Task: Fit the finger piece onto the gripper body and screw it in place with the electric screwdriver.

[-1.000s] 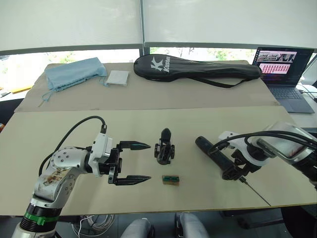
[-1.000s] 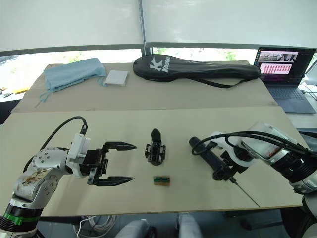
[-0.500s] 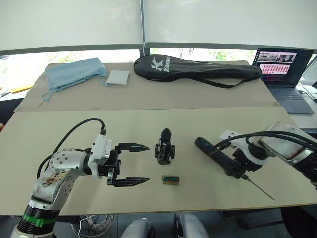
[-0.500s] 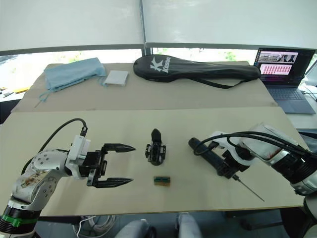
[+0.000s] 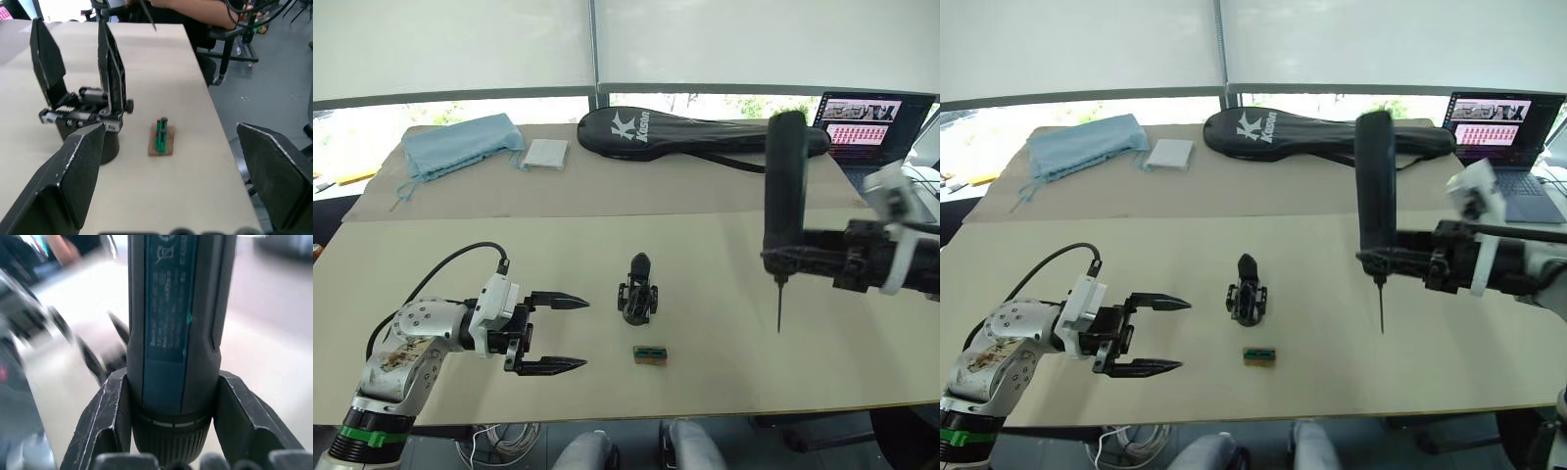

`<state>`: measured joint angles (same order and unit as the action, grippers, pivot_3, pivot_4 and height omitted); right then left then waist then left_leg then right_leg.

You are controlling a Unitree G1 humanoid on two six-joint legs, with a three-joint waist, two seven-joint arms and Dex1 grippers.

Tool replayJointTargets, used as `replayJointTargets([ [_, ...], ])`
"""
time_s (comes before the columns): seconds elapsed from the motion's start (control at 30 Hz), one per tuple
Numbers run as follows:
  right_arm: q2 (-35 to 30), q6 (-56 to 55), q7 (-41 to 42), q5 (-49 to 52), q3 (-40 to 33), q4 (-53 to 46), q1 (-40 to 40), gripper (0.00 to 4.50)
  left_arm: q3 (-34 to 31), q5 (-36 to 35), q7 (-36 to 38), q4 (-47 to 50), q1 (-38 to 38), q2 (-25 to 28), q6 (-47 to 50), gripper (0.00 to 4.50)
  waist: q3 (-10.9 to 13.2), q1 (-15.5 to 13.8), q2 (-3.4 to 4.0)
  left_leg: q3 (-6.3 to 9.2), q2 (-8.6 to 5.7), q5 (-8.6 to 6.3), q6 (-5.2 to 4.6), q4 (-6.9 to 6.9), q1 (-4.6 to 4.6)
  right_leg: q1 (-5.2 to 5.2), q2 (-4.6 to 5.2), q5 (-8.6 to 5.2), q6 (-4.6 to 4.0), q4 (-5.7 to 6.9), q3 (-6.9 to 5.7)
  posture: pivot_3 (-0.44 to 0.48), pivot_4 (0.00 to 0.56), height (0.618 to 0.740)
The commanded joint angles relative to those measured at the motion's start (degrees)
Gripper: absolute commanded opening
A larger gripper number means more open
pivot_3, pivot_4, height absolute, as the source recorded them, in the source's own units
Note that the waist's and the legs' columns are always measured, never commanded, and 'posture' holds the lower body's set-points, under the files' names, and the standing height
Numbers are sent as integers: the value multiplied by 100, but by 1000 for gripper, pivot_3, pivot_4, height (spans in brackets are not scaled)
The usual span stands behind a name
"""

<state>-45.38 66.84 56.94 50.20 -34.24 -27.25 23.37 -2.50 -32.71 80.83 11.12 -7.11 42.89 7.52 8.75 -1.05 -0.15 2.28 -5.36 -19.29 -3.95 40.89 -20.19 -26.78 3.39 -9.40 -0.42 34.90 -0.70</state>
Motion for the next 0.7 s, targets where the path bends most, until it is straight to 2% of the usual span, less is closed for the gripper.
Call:
replayJointTargets([
  [0.03,529,-948,-42,451,-134,-894,-407,1902,48,200,65,-233,-8,-154,-446,4500,1,6,2,-4,-2,0,-1,3,-1,-1,1,0,0,3,4,0,150,740],
  [0.2,1183,-2196,97,217,661,-1604,-1150,1902,196,475,108,-578,146,-283,-804,4500,0,20,1,-5,-5,-1,-2,9,1,-2,2,0,1,5,2,0,150,740],
  [0.3,1537,-3245,309,-449,1448,-1670,-1376,1902,387,800,136,-928,251,-373,-1192,4500,0,41,1,-8,-6,0,0,8,5,-2,1,0,1,6,4,0,150,740],
  [0.47,1846,-4758,1003,-1274,2570,-1115,-1380,1902,776,1095,-126,-1005,281,-728,-1280,4500,0,45,1,-8,-6,1,2,5,34,19,0,0,1,5,2,0,150,740],
  [0.7,1892,-5869,1296,-1743,3193,-479,-1274,1902,1264,1607,-568,-1002,188,-1054,-1330,4500,1,39,-1,-6,-6,-1,1,1,66,47,0,-1,1,1,2,0,150,740],
])
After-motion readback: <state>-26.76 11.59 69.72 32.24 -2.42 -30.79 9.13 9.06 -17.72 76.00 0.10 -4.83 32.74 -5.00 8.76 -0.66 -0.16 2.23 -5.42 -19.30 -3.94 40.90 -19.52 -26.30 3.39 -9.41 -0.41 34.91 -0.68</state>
